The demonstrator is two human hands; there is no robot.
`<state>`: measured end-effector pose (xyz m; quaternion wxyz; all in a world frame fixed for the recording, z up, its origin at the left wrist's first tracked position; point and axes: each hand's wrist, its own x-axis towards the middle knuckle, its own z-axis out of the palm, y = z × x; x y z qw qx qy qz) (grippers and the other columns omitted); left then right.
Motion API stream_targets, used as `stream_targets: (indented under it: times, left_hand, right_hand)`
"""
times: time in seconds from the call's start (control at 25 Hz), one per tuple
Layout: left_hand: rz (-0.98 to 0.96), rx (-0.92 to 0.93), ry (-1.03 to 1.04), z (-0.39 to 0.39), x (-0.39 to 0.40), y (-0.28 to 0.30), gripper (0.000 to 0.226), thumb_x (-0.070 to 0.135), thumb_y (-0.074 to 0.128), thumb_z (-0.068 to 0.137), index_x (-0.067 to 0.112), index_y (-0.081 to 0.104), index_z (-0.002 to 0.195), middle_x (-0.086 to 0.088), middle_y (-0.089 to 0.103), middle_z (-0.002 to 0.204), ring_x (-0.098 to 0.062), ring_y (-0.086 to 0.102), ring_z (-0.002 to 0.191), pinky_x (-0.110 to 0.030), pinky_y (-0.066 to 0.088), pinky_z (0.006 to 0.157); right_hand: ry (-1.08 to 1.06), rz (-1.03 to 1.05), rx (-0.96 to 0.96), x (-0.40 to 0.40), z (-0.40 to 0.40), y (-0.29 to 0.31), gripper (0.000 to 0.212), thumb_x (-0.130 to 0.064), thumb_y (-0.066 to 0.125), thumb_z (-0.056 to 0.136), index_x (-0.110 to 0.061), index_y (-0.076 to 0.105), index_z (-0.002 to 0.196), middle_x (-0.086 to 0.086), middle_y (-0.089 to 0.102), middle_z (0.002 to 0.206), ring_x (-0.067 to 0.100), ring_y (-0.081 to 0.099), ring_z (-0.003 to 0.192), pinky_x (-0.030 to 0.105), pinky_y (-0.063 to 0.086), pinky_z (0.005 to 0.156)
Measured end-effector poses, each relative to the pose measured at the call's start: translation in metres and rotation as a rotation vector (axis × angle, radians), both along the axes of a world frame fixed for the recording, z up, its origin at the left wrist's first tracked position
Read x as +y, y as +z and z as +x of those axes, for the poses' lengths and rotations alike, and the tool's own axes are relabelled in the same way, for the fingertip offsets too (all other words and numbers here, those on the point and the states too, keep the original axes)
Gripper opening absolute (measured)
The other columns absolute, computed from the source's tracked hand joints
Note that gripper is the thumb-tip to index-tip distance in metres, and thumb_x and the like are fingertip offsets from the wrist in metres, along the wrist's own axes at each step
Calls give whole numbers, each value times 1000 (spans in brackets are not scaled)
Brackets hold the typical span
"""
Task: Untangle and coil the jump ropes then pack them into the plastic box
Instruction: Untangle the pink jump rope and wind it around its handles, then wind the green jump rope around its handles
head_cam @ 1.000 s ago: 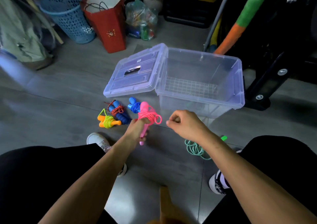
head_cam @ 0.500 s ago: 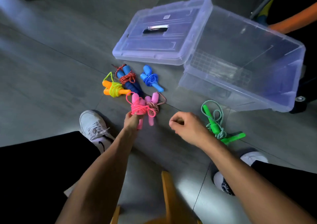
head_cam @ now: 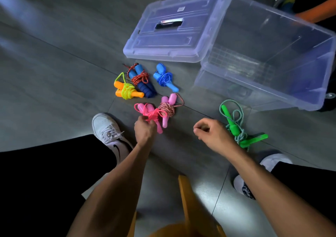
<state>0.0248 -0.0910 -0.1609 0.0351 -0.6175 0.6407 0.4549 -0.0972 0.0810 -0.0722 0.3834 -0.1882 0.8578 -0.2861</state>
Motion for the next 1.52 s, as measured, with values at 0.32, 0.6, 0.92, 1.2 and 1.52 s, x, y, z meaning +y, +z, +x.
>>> stream_targets:
  times: [0.32,0.6,0.92,1.2,1.52]
  left_hand:
    - [37,351,-541,-70,70,35,19,3,58,84,16,69,76,8,63,72,-7,57,71,-19,47,71]
    - [-114,78,-1082,-149,139,7,20,10,56,84,15,70,96,-10,72,100,-29,67,95,-35,53,81]
    - [-533,-163,-1898,-214,206,-34,47,7,53,86,24,53,131,-4,52,130,-29,57,114,-40,50,87]
    - [-643,-173,-1866,-208,210,-48,47,14,56,87,27,52,132,-5,58,124,-27,47,120,-37,42,94]
    - [-478,114,-1662,-179,158,87,42,36,56,91,25,47,131,-5,59,121,-33,61,107,-39,47,84]
  right_hand:
    - [-369,-19,18,95,-26,9,23,-9,68,83,-27,61,69,-4,66,67,14,61,61,31,50,69]
    - [-443,74,55,189,-65,7,7,-15,67,83,-22,66,80,-7,67,74,5,62,67,16,42,59]
    - [-530,64,58,250,-69,-22,7,-13,65,85,-19,66,83,-18,59,70,-2,57,67,1,39,59]
    - [-559,48,12,250,-64,-33,6,-17,64,87,-20,65,82,-15,63,74,0,61,71,3,40,59]
    - [-450,-31,167,188,-73,13,19,-18,61,89,-15,66,107,3,69,108,18,64,99,25,47,85]
